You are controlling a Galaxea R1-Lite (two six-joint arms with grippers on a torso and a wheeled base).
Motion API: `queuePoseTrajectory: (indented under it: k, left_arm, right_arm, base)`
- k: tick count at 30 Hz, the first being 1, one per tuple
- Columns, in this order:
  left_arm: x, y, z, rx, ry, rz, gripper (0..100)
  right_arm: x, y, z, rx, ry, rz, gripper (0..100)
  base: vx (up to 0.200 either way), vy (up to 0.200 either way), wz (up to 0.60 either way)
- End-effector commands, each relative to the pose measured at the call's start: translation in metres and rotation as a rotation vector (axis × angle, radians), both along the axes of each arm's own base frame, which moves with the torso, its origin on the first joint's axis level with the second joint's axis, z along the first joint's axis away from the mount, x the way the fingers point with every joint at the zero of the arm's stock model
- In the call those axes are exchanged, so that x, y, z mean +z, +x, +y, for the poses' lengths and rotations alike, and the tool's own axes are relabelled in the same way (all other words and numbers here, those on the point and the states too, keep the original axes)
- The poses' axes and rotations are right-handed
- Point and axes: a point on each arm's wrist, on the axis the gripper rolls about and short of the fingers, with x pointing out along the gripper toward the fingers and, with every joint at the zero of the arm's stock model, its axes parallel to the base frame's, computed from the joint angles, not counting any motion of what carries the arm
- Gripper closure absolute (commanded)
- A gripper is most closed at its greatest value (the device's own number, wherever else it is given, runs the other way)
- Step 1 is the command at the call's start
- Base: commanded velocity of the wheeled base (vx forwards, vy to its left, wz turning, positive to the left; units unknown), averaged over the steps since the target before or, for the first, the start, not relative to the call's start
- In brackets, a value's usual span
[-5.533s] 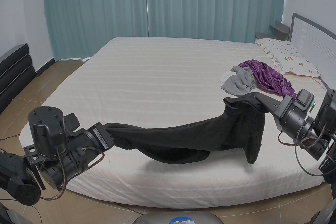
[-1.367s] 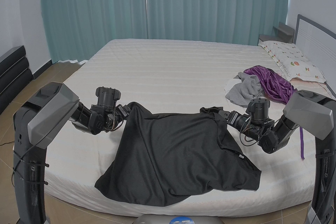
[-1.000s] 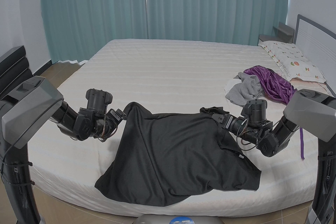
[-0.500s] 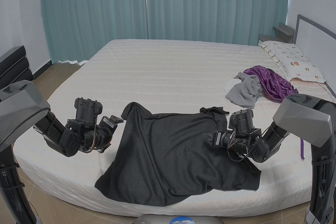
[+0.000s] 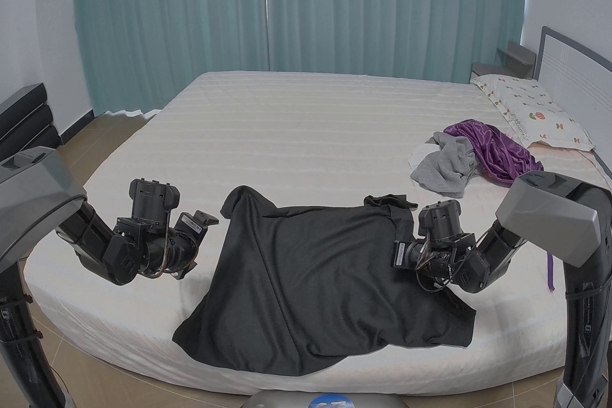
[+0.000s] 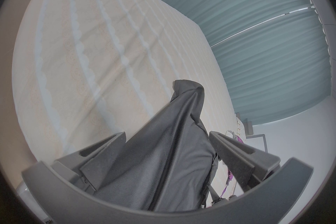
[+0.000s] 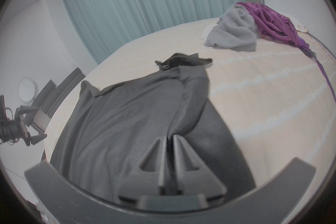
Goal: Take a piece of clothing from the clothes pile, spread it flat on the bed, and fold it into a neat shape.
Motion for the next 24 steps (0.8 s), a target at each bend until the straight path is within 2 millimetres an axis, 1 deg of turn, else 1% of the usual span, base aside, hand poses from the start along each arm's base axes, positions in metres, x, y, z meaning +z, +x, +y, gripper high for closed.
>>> queuePoseTrajectory:
  k: [1,5,7,8,12,14,15,16,20,24]
  left_arm:
    - [-0.004,-0.001,0.0,-0.001,0.004,0.013,0]
    - [-0.006,0.0,0.0,-0.001,0.005,0.017,0]
    - [-0.006,0.0,0.0,-0.001,0.005,0.017,0]
    - [-0.007,0.0,0.0,-0.001,0.006,0.021,0]
    - [-0.009,0.0,0.0,0.001,0.008,0.027,0]
    - [-0.009,0.0,0.0,0.001,0.008,0.026,0]
    - [-0.009,0.0,0.0,0.001,0.008,0.027,0]
    - [-0.009,0.0,0.0,0.001,0.008,0.027,0]
    - [-0.01,0.001,0.0,0.001,0.008,0.027,0]
    - [-0.011,0.001,0.0,0.001,0.009,0.03,0]
  right_arm:
    - [0.011,0.008,-0.017,-0.045,0.013,-0.035,100]
    - [0.025,0.015,-0.04,-0.096,0.041,-0.064,100]
    - [0.027,0.016,-0.043,-0.101,0.045,-0.068,100]
    - [0.03,0.02,-0.057,-0.123,0.063,-0.075,100]
    - [0.032,0.026,-0.074,-0.147,0.092,-0.102,100]
    - [0.03,0.03,-0.084,-0.17,0.101,-0.118,100]
    - [0.03,0.031,-0.085,-0.173,0.101,-0.119,100]
    - [0.028,0.036,-0.093,-0.192,0.105,-0.132,100]
    - [0.022,0.047,-0.11,-0.234,0.105,-0.145,100]
    - [0.009,0.051,-0.119,-0.263,0.108,-0.125,100]
  base:
    - [0.0,0.0,0.0]
    - [0.0,0.0,0.0]
    - [0.0,0.0,0.0]
    - [0.0,0.0,0.0]
    - [0.0,0.0,0.0]
    - [0.0,0.0,0.0]
    - [0.0,0.0,0.0]
    - [0.0,0.0,0.0]
    - [0.0,0.0,0.0]
    - [0.0,0.0,0.0]
